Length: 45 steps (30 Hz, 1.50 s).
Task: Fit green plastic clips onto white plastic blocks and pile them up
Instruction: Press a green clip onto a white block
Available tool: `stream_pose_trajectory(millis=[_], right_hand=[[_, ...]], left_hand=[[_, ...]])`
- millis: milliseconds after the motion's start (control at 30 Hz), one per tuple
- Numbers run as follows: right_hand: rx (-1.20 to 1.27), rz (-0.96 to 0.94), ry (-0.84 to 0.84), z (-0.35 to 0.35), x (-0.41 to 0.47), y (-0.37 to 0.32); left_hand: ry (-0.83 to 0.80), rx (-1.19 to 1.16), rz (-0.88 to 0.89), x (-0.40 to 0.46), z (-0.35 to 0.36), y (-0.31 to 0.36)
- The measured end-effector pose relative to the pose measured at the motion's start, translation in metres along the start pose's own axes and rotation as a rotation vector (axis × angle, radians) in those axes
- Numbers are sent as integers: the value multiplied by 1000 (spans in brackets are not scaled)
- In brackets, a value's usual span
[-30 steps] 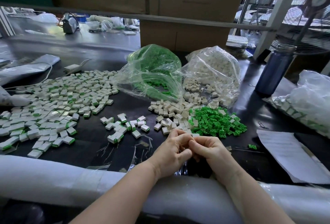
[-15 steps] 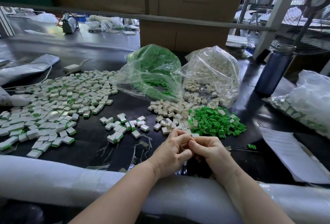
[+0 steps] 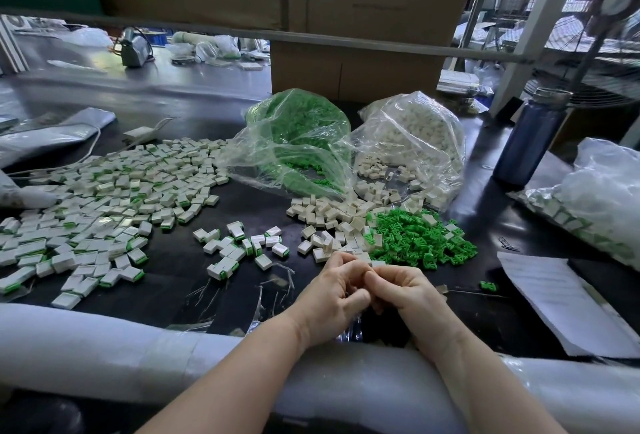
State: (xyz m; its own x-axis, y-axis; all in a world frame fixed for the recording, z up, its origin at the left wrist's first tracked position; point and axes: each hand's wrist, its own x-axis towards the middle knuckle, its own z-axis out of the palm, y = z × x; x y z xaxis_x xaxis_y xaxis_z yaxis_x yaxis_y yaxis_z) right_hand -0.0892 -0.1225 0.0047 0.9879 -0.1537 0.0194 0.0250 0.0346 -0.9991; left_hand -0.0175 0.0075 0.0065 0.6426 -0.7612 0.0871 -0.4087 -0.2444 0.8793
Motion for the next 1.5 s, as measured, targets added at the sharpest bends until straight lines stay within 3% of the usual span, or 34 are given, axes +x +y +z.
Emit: stream_pose_trajectory(millis=[767, 967, 1100, 1500], right_hand=[[-13, 30, 93, 3, 0, -3], [45, -22, 78, 5, 1, -2], [64, -29, 201, 6, 2, -3], [-155, -103, 293, 4, -2, -6]], left_hand=[[-19, 33, 5, -2, 0, 6], [31, -41, 50, -2, -1, 3], [111, -25, 52, 1, -2, -1], [217, -221, -38, 3, -2, -8]])
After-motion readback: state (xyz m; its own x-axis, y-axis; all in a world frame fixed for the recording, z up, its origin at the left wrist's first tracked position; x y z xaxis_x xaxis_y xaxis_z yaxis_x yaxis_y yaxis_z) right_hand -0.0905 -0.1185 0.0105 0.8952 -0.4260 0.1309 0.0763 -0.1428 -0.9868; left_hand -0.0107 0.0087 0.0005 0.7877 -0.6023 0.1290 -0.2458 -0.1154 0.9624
